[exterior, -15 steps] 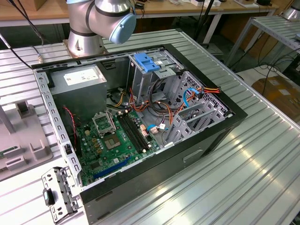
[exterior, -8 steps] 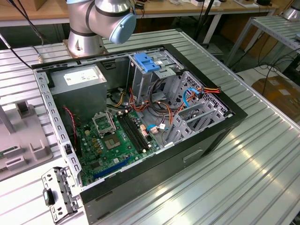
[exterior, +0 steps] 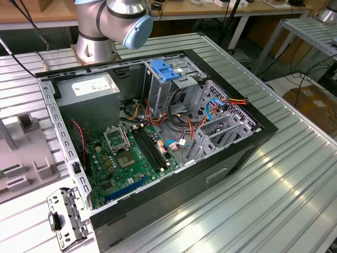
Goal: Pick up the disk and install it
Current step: 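Pick up the disk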
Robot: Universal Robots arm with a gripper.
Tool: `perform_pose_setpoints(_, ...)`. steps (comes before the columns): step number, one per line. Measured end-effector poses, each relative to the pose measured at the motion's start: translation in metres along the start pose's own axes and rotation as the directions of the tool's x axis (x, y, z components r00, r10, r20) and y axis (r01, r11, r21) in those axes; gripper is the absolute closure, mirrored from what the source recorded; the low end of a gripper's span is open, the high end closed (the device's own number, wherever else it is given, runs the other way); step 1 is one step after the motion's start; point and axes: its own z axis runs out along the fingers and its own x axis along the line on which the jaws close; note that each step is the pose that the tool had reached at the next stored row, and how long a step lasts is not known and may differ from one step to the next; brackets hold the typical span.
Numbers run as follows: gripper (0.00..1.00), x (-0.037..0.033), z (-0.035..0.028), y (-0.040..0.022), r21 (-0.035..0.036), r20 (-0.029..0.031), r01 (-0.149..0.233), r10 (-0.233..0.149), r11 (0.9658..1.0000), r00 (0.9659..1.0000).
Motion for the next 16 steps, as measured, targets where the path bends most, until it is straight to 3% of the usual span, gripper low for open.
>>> perform_pose_setpoints(11, 0.89, 0.0000, 0.0000, 0.0000, -0.0020, -0.0034, 0.078, -0.078, 0.9970, 0.9970)
perform_pose_setpoints(16, 0.89, 0.0000, 0.0000, 0.0000, -0.0036, -0.0056, 0.133, -0.133, 0.9911, 0.9911)
